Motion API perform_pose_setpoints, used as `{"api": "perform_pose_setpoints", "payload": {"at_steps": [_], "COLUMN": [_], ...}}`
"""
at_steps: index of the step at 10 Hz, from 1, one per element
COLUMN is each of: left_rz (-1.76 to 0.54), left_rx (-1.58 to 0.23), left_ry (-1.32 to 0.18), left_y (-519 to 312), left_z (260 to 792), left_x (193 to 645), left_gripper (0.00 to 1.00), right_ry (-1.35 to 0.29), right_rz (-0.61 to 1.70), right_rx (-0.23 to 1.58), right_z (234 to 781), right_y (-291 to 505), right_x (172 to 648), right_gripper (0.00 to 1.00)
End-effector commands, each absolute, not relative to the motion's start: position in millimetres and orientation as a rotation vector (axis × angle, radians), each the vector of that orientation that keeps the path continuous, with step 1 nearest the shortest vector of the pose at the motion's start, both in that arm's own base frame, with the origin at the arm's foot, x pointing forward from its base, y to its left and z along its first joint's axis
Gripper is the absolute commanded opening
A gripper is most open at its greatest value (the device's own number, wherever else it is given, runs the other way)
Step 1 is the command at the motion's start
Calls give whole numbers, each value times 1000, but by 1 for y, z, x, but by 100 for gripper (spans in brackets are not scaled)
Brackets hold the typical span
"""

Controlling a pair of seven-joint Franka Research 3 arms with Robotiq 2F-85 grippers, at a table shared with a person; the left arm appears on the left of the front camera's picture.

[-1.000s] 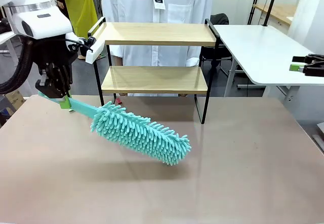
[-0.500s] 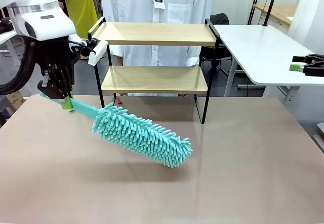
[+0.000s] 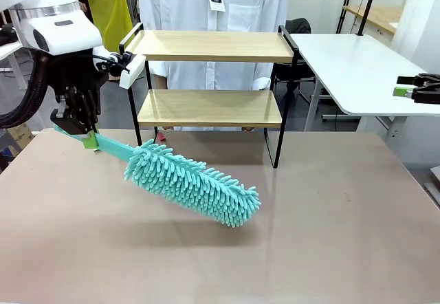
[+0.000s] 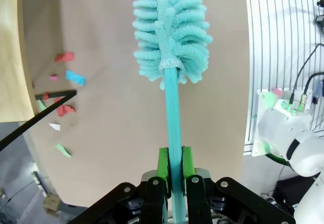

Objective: Clean the shelf.
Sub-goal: Hand the Duster back to the human.

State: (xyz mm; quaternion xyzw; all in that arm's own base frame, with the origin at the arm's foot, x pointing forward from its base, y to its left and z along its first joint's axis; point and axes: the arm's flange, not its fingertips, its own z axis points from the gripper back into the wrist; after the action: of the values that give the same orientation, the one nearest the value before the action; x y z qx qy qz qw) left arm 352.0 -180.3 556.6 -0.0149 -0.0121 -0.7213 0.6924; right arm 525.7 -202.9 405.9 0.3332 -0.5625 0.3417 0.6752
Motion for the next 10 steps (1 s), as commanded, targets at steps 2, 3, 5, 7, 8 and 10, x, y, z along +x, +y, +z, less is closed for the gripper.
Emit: {"api": "perform_pose_setpoints", "payload": {"at_steps": [2, 3, 5, 7, 8, 10], "left_rz": [-1552, -1550, -1557, -1537, -1528, -1496], "left_rx": [-94, -141, -221, -280, -312, -352], "left_ry": [-100, -137, -224, -283, -343, -405], "left_y": [-171, -169, -156, -140, -131, -114], "left_z": [552, 542, 533, 523, 518, 506], "left_x": [357, 359, 359, 360, 357, 354], "left_gripper": [13, 13, 13, 13, 13, 13], "right_ry": [-1255, -1243, -1227, -1216, -1214, -1229], "right_rz": [874, 930, 1025, 1094, 1100, 1049], "right_rx": [815, 879, 1029, 1207, 1270, 1310], "right_z": [426, 439, 458, 467, 465, 452], "right_y": [-177, -158, -123, -89, -71, -30], "right_x": [522, 519, 505, 487, 476, 454], "right_gripper": [100, 100, 100, 100, 100, 100]}}
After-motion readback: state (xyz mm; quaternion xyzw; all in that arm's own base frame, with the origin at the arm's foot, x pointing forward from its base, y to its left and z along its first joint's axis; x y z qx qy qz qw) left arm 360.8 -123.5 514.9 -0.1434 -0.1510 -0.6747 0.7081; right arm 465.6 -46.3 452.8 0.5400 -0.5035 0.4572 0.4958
